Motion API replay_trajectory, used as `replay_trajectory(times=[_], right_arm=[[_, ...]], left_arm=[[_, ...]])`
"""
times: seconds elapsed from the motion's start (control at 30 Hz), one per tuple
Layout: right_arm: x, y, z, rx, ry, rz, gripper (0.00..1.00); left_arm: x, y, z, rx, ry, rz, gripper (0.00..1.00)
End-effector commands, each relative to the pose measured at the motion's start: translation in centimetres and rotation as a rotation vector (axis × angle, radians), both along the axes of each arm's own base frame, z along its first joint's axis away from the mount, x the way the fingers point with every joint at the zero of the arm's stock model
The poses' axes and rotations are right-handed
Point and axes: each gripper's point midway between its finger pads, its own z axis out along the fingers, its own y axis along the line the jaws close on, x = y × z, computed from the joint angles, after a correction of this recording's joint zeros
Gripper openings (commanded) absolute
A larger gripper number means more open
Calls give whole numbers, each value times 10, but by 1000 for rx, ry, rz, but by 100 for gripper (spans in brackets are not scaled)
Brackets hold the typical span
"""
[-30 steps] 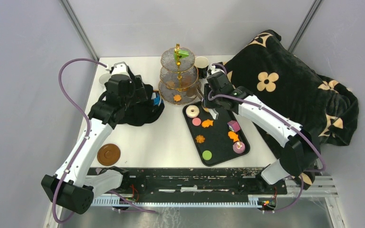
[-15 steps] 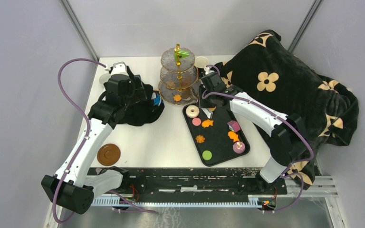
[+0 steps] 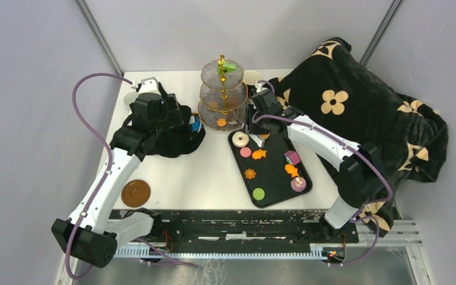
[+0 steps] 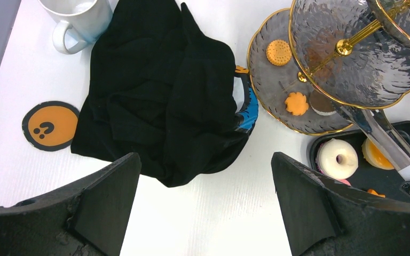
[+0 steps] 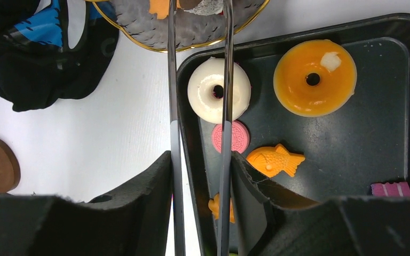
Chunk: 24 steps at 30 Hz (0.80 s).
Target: Serve the afternoon tea
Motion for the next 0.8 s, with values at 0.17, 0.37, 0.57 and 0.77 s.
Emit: replay_trajectory(times=[0.17, 0.37, 0.57, 0.77], right_arm=[[9, 11, 20, 80, -43, -17, 35], [8, 4, 16, 44, -34, -30, 14], [9, 5, 30, 64, -81, -2, 1], [14, -16, 40, -36, -163, -31, 1]], left_arm=[[4, 3, 29, 3, -83, -7, 99], [4, 1, 29, 1, -80, -14, 99], [4, 1, 27, 3, -77, -17, 99], [3, 2, 29, 7, -80, -18, 99]])
